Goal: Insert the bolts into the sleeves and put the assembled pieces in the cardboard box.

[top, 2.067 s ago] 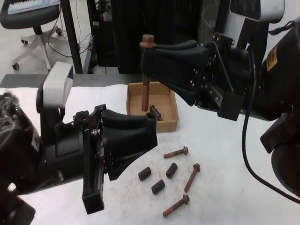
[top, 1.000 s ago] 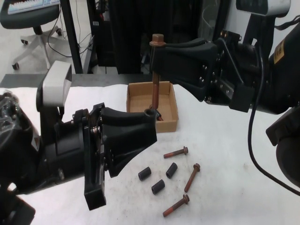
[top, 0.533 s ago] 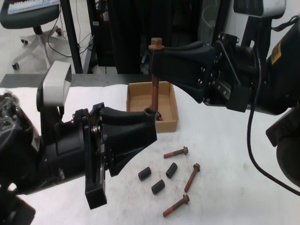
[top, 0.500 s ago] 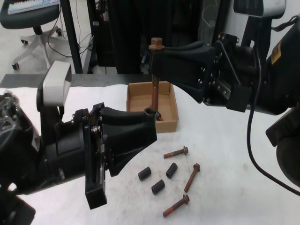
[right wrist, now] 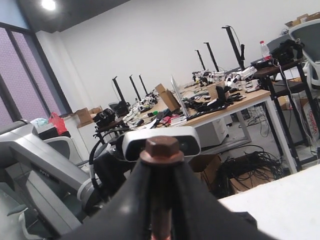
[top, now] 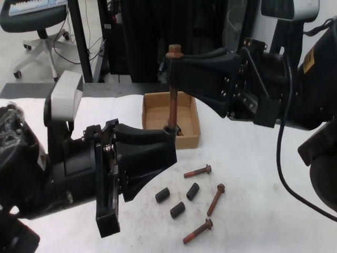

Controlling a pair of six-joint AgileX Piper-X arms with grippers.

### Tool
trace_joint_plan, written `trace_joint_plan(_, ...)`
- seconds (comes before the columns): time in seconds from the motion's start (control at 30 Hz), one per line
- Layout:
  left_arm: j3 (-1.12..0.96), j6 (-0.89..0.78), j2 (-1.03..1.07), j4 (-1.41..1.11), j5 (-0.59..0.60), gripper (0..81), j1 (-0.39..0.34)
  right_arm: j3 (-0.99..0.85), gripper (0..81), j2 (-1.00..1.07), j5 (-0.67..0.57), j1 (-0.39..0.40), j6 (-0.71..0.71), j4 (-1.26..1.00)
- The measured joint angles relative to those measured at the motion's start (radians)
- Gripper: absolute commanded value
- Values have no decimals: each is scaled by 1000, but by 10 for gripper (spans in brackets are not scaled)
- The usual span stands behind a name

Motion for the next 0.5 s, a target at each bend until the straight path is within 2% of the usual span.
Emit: trace_joint_plan(0.5, 0, 0, 0, -9, 4, 1, 0, 0, 8, 0, 0, 16, -2, 0)
